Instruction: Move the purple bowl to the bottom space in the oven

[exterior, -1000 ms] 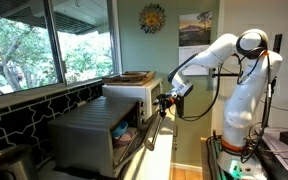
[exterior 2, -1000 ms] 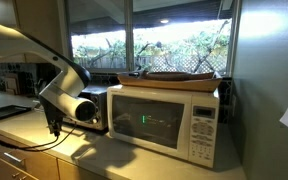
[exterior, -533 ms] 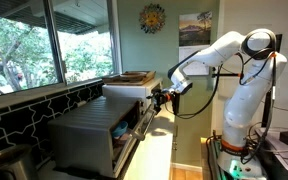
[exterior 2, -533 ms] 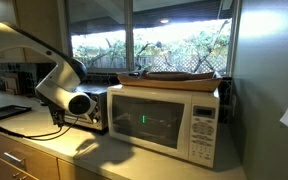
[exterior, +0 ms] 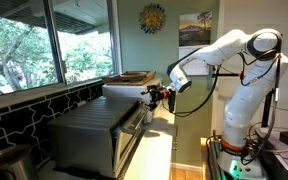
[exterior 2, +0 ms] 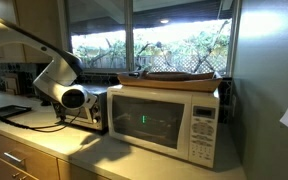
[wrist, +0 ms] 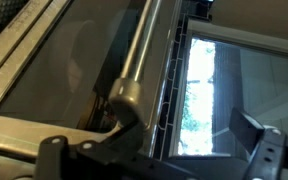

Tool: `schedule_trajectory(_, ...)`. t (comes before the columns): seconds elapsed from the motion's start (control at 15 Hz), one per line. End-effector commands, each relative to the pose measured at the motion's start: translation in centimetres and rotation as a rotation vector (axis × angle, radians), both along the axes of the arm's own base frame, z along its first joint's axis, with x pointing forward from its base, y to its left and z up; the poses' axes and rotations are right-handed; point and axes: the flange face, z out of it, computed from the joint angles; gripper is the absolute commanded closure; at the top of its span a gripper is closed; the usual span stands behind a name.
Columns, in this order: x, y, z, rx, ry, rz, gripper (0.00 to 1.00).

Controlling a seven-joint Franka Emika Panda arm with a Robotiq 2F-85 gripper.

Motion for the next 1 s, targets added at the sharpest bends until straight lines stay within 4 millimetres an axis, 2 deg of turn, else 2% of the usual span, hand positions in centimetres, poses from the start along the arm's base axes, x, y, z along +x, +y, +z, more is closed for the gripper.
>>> schedule_trajectory(0.0,0.2,0.7,0.6,-0.004,-0.010,-0.056,0.00)
schedule_trajectory(0.47,0.5,0.7,1.4,-0.041,0.000,-0.136,0.00)
schedule_trajectory(0.73,-1.1,0.0,1.9,-0.156,0.062,-0.106,0.00)
schedule_trajectory(0.93,-3.0,-0.5,3.4,-0.261,0.131,-0.086,0.00)
